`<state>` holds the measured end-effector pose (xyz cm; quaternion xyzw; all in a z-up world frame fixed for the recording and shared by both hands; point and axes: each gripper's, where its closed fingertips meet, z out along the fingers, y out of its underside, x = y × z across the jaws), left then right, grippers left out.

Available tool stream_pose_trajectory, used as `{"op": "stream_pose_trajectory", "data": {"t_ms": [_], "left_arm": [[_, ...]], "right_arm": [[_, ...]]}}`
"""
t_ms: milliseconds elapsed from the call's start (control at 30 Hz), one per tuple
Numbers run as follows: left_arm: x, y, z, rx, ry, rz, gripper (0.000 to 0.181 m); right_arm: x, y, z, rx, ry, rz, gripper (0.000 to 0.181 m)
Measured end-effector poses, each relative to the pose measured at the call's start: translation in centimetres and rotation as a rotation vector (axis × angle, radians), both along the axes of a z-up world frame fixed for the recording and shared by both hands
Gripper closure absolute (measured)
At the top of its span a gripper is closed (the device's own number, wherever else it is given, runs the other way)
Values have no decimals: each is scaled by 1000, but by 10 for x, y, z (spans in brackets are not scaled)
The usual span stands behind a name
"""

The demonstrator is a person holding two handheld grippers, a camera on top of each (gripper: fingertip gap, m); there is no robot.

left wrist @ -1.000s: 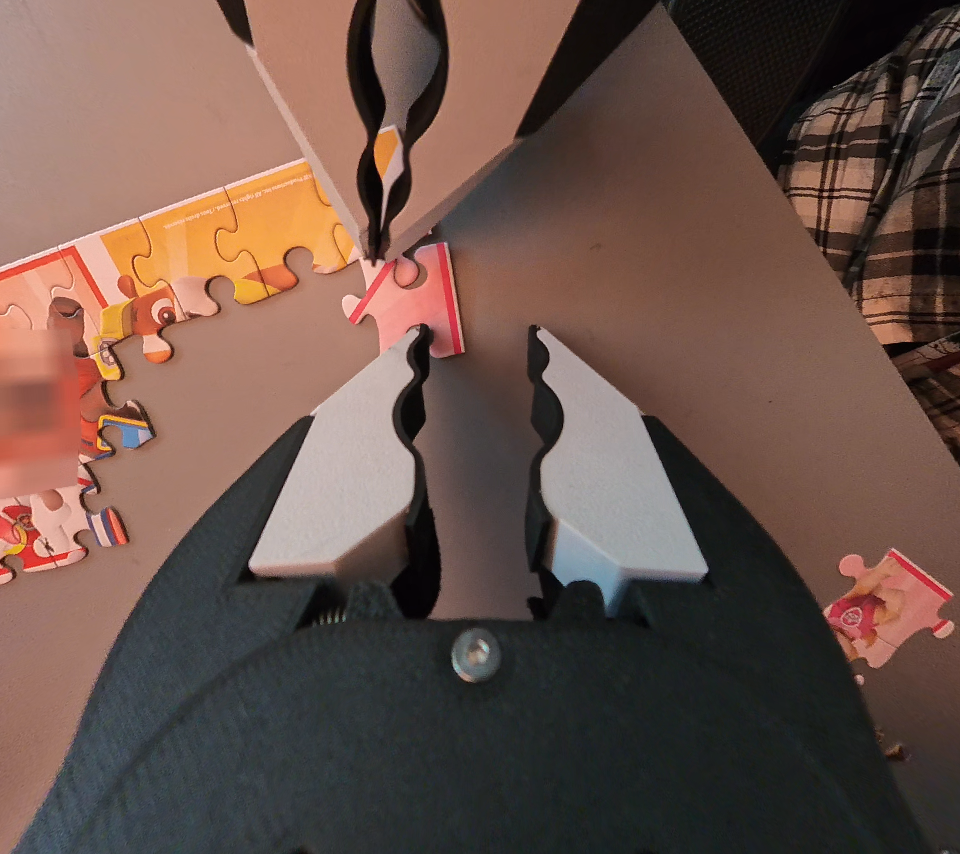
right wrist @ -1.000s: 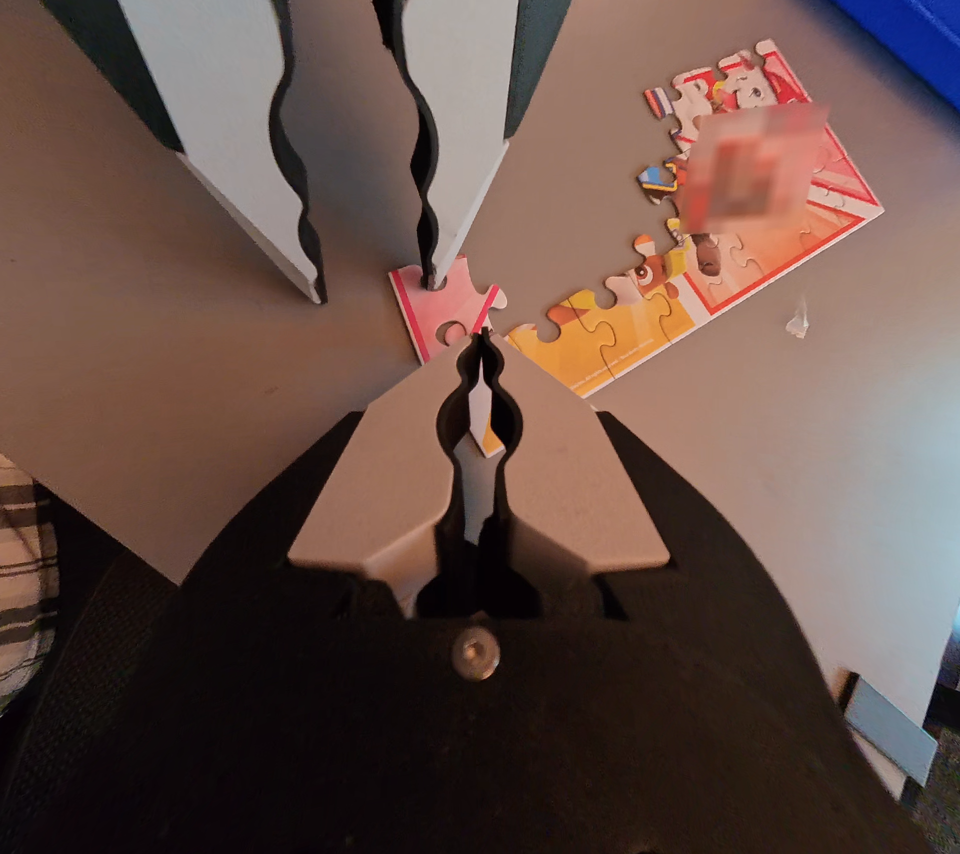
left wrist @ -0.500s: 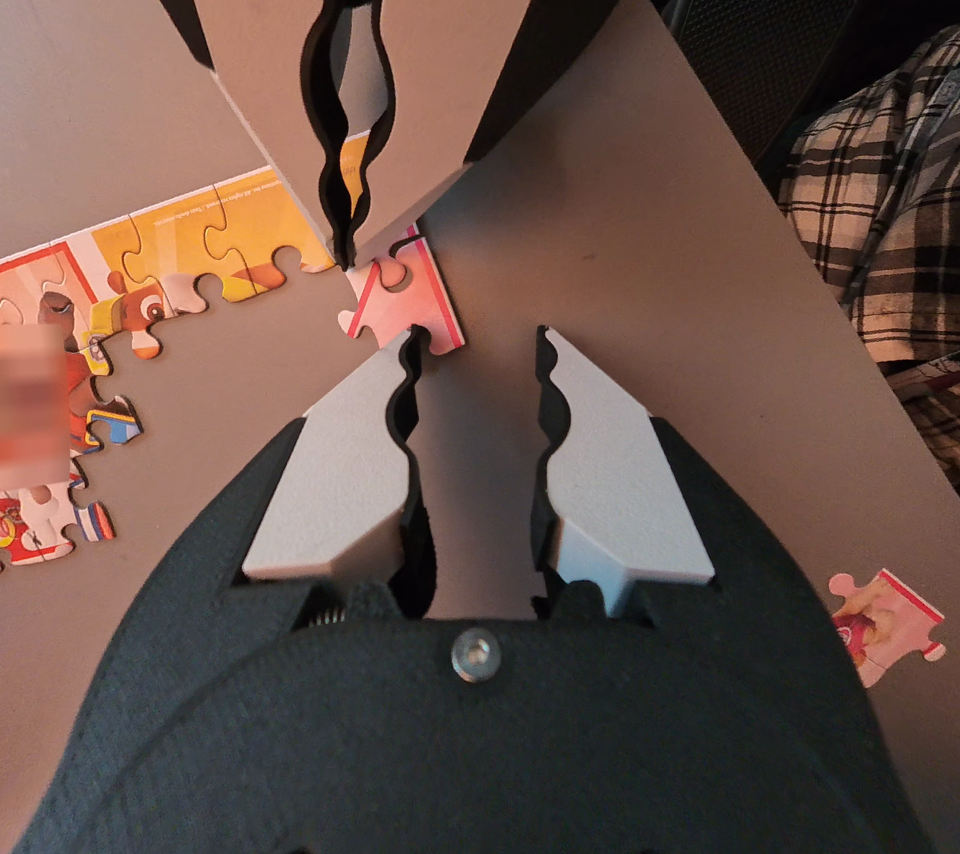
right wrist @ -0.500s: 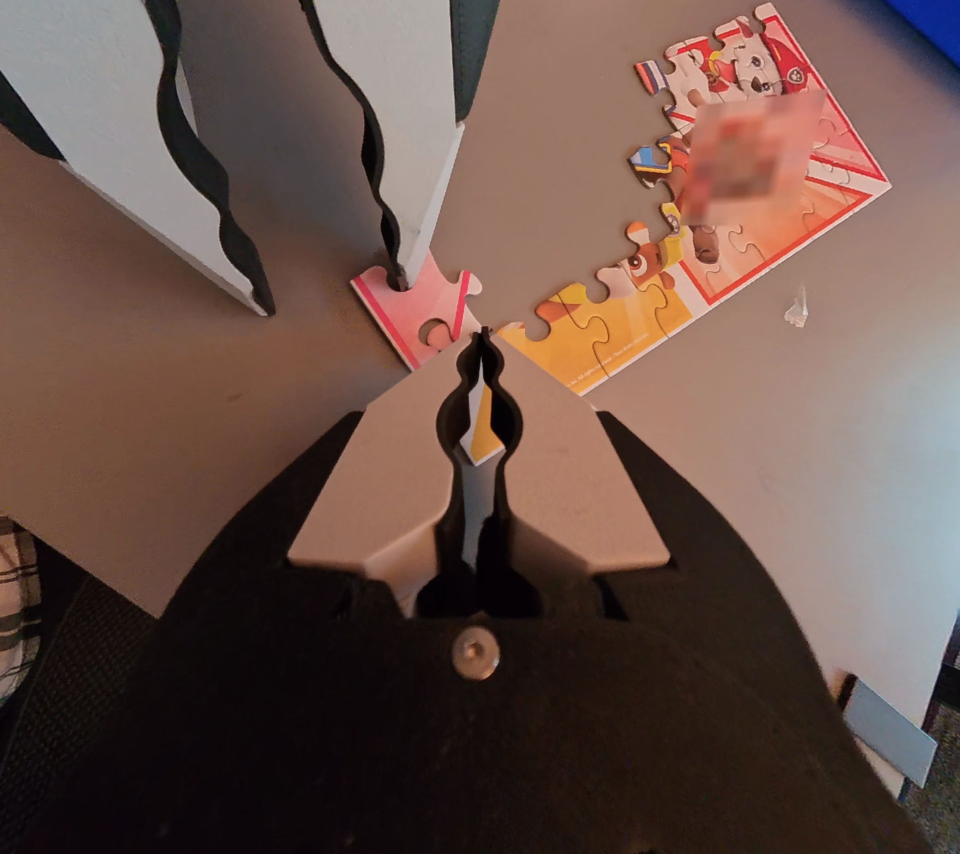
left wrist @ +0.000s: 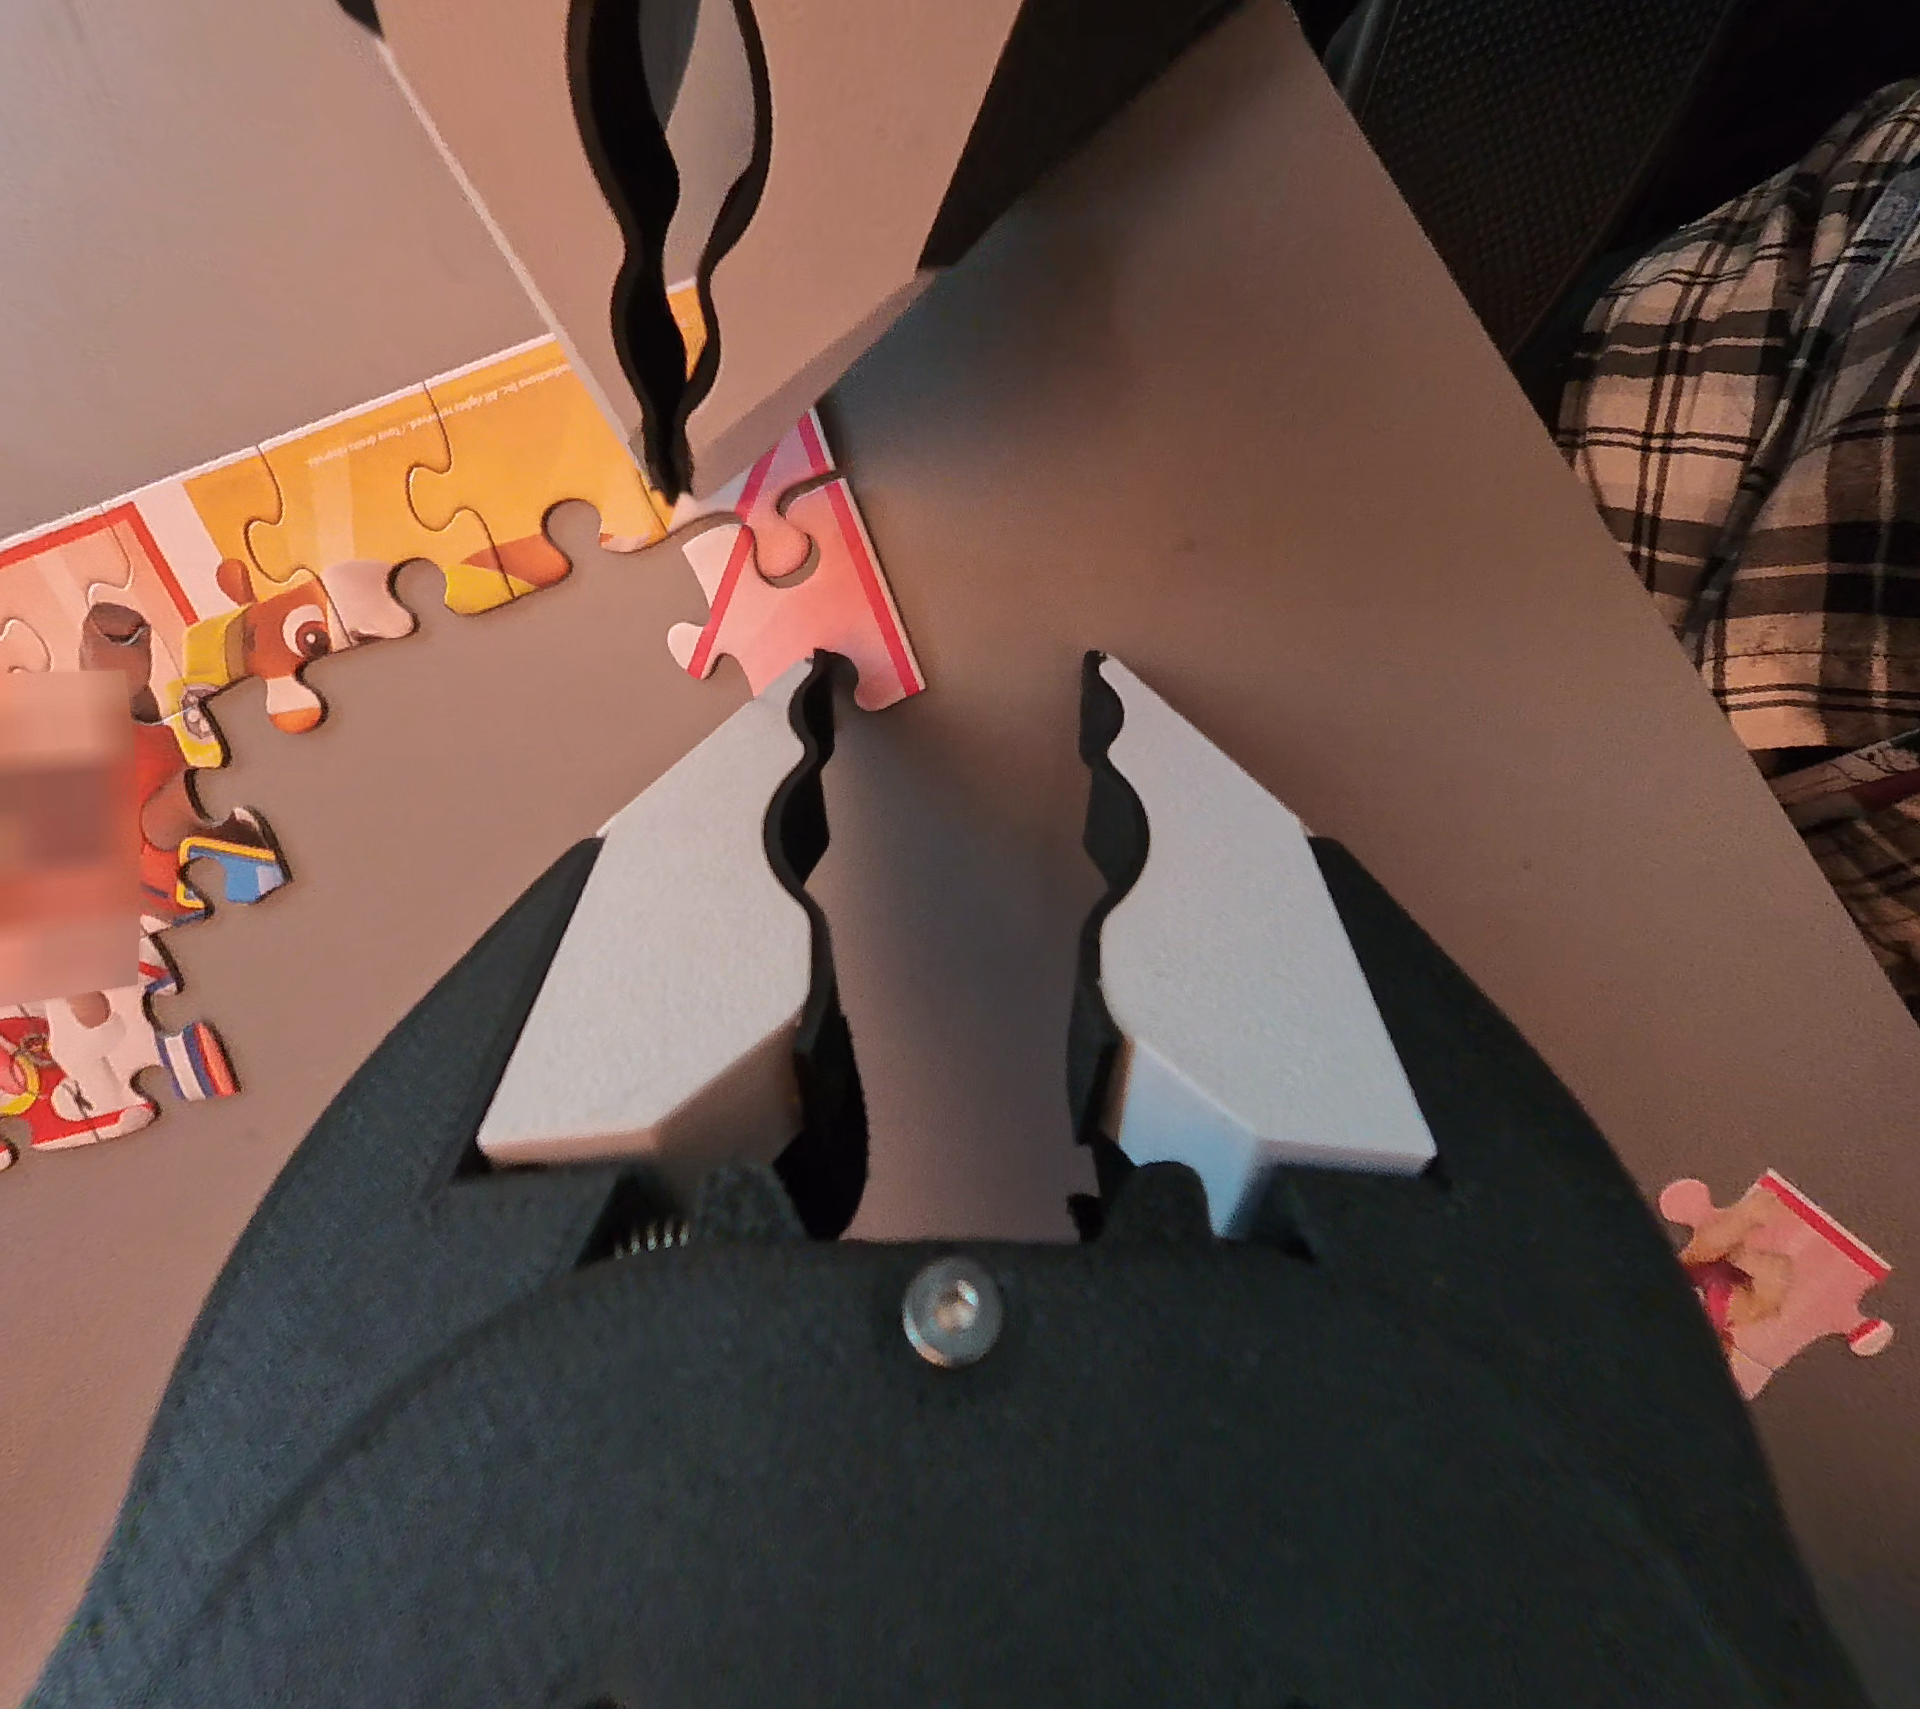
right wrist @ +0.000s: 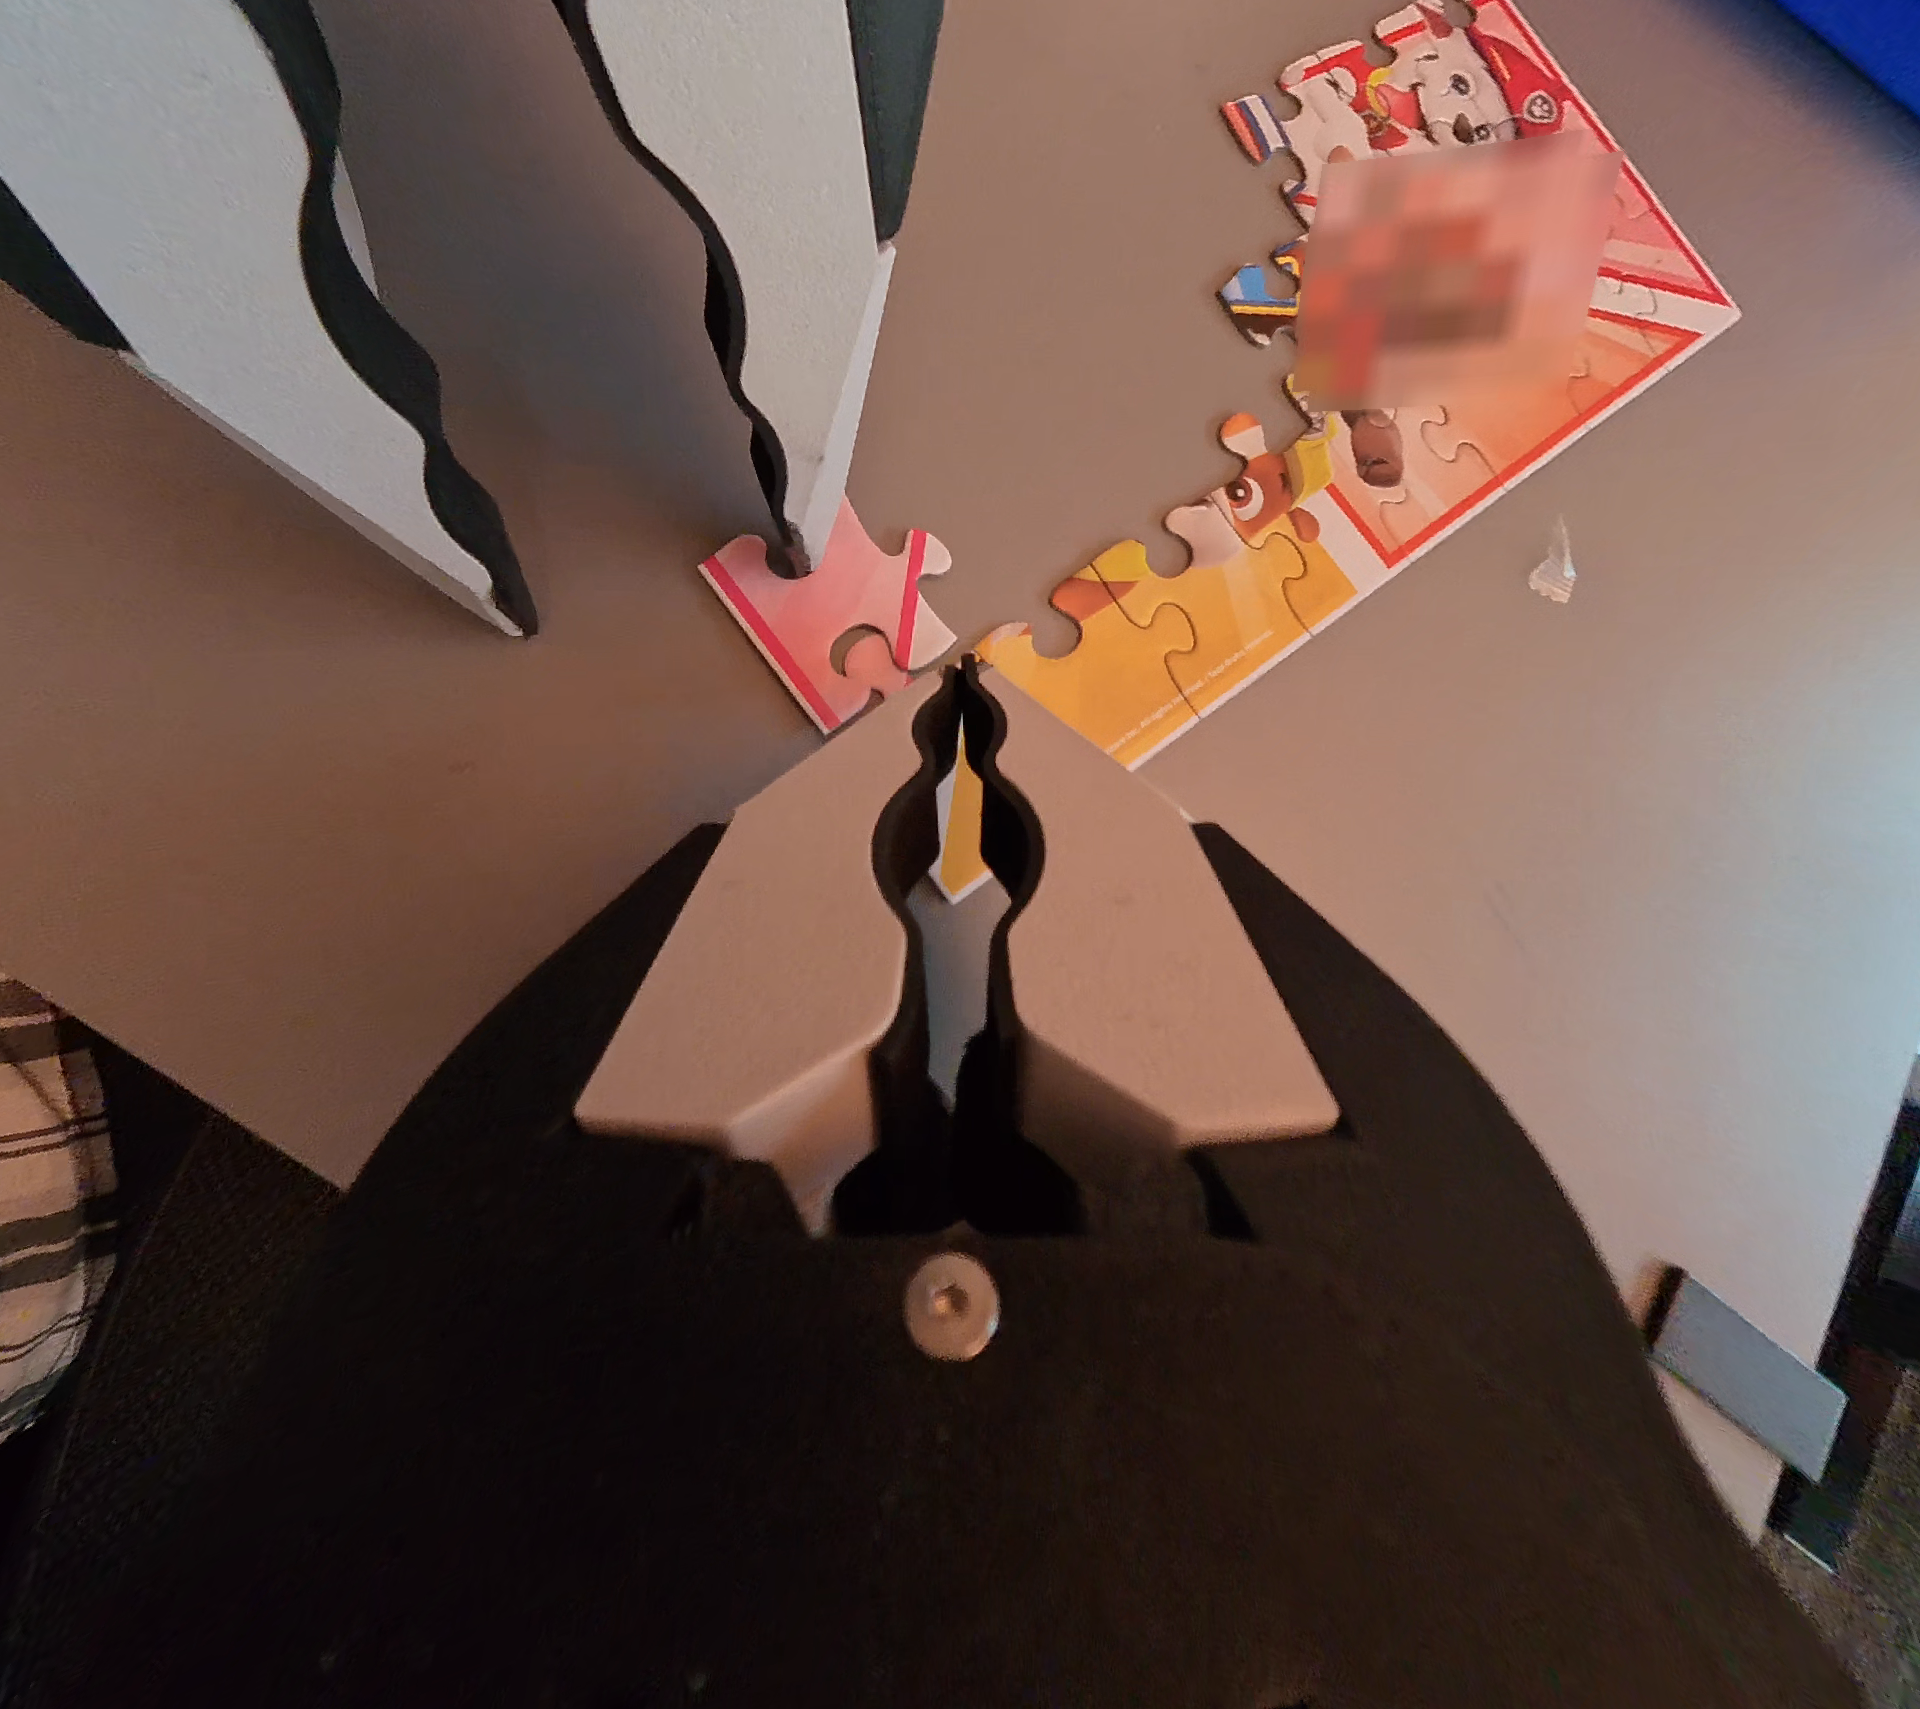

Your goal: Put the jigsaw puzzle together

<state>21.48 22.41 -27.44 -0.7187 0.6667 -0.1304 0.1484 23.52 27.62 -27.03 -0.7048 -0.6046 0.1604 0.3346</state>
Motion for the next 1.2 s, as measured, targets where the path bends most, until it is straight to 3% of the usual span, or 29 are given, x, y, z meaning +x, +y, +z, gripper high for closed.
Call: {"op": "stream_pose_trajectory", "data": {"t_ms": [1200], "left_arm": [[3, -1, 1, 7, 1, -17, 136]], "right_arm": [[-8, -2, -3, -25, 51, 24, 181]]}}
